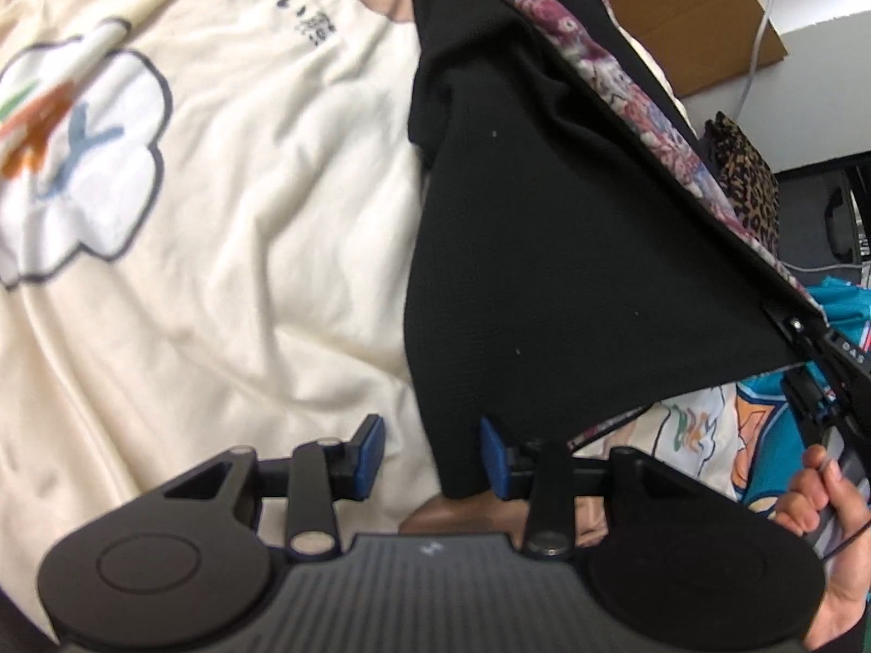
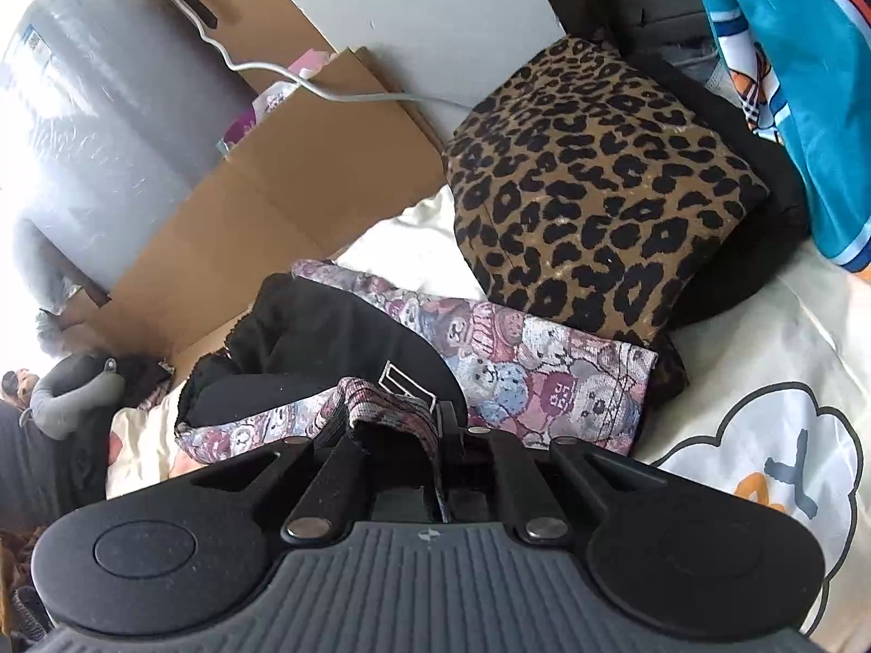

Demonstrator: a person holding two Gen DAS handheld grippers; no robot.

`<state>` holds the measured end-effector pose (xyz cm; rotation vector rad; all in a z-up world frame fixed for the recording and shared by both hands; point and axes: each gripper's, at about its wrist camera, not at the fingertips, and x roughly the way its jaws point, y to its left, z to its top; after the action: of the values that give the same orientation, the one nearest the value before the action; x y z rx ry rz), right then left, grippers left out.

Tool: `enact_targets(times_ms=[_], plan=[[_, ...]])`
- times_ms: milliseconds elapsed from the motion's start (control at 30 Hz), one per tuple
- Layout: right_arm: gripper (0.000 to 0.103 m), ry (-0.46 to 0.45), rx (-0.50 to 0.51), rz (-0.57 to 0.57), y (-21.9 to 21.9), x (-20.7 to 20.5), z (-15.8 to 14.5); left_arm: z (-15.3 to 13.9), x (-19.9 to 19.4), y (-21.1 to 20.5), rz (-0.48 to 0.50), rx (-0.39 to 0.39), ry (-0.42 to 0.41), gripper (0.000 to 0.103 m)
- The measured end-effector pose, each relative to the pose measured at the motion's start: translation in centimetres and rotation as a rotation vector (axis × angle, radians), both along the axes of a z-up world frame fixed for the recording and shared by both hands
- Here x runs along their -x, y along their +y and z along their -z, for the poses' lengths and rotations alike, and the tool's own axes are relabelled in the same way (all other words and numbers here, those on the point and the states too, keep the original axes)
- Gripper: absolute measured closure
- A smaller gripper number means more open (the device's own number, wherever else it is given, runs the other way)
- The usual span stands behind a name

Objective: Fold clothes

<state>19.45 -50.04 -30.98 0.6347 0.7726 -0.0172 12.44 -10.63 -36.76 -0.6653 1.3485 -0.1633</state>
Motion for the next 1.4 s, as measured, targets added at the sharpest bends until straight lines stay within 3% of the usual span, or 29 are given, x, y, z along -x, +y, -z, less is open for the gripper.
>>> enact_targets(times_ms=[200,367,433,533,833,1167,1200,1400], plan=[[0.101,0.011,-0.023,-0.008,-0.2,0.1,0.9,1.1,0.8,-0.2,-0.055,0.061,-0.001,0.062],[0.101,-0.002,-0.102,-0.007,-1.3,0.5,1.9,1.8,1.4,-0.4,-0.093,0.107,-0.008,0.062],[0.101,0.001,-0.111,-0.007,-1.4,0.5,2.3,1.7,1.7,-0.4,-0.095,0.114,-0.019,0.067],[0.101,0.005,-0.121,-0.007,-1.5,0.4,2.8,1.4,2.3,-0.2,-0.1,0.127,-0.035,0.083],[0.101,0.001,-0.18,0.034,-2.9,0.9,4.5,-0.1,2.0,1.3,-0.116,0.214,-0.052,0.097],[0.101,-0.028,-0.143,0.066,-4.0,-0.4,2.7,-0.2,2.1,1.8,-0.121,0.318,-0.053,0.099],[0.101,-0.022,-0.141,0.074,-4.2,-0.5,2.7,-0.8,2.6,1.6,-0.117,0.312,-0.053,0.099],[0.101,0.029,-0.148,0.111,-5.1,-0.8,4.4,1.6,3.8,0.9,-0.125,0.277,0.006,0.099]])
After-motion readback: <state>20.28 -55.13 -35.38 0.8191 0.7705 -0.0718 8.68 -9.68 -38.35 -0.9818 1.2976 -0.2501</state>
